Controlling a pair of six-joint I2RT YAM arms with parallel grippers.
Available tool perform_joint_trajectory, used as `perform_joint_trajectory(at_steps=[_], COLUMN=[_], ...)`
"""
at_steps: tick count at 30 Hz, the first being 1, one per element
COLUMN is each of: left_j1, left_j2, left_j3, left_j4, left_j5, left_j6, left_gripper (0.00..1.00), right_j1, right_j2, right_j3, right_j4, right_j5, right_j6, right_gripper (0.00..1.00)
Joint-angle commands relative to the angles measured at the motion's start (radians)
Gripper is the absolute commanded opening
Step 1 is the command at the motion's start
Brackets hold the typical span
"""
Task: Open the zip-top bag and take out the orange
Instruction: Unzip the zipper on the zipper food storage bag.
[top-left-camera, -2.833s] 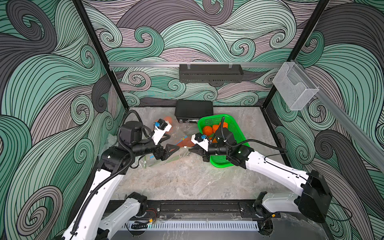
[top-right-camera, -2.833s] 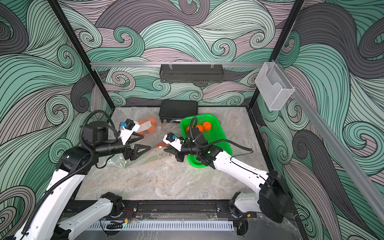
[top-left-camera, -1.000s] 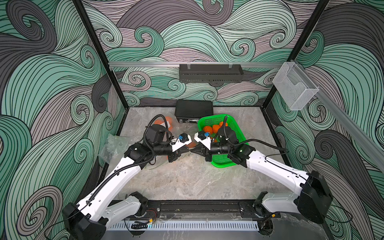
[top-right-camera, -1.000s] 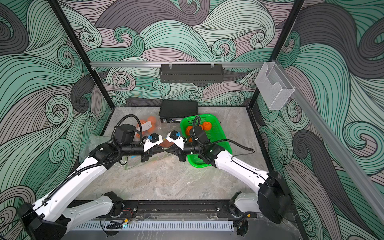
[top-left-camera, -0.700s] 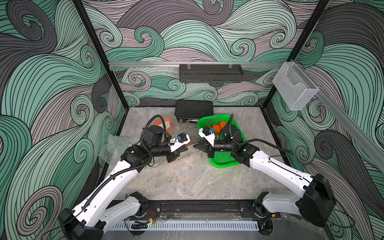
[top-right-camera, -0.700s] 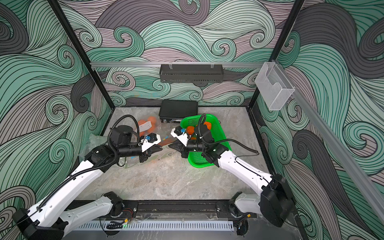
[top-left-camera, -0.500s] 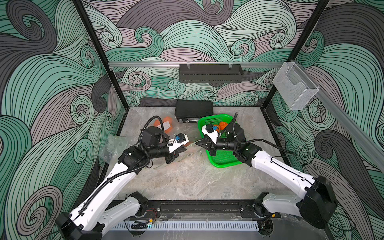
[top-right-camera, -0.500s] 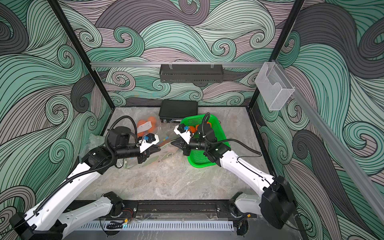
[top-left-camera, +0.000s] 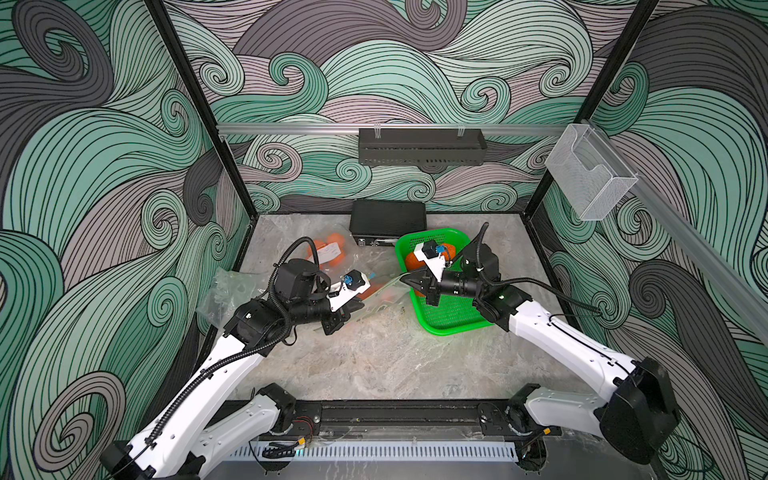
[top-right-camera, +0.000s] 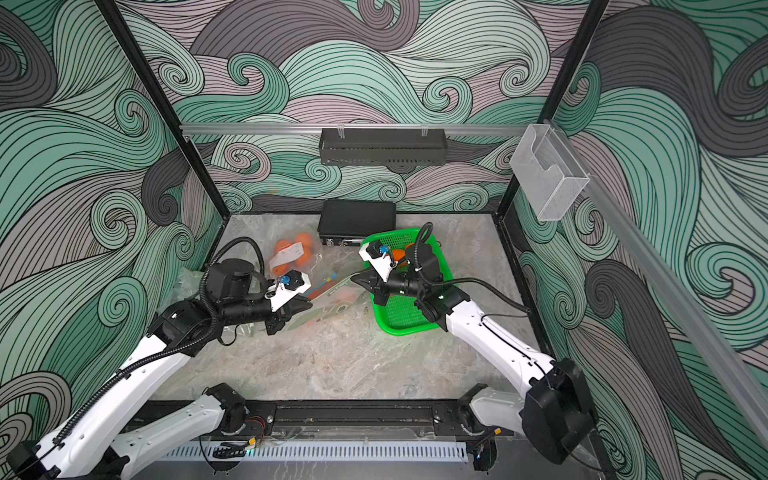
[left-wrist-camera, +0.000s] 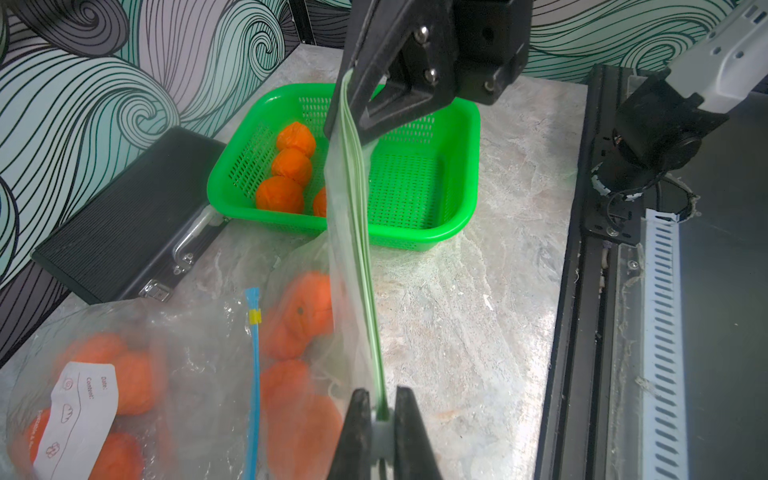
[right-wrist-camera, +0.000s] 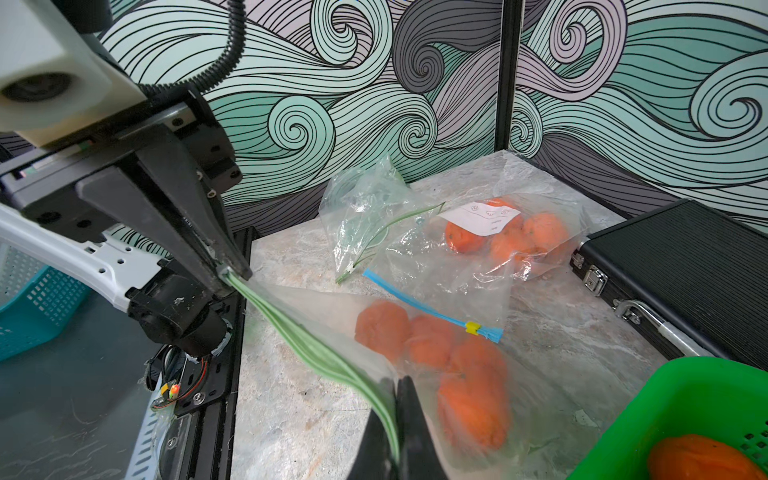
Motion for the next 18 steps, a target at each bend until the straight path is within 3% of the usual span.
perform_joint_trajectory(at_steps=[1,18], left_j1=[0.001,0.001], left_j2=[-0.049,-0.091], left_j3=[0.047,0.132], left_j4=[-0.188,-0.379], left_j5=[-0.043,-0.119], left_j6=[-0.02,-0.062], left_gripper=[0.0,0.0], right_j1=[-0.064,-0.1], right_j2=[-0.021,-0.028], right_j3=[-0.01,-0.026], right_j4=[0.045,0.057], right_j5=[0.104,0.11], right_j6=[0.03,0.046], right_gripper=[0.0,0.0])
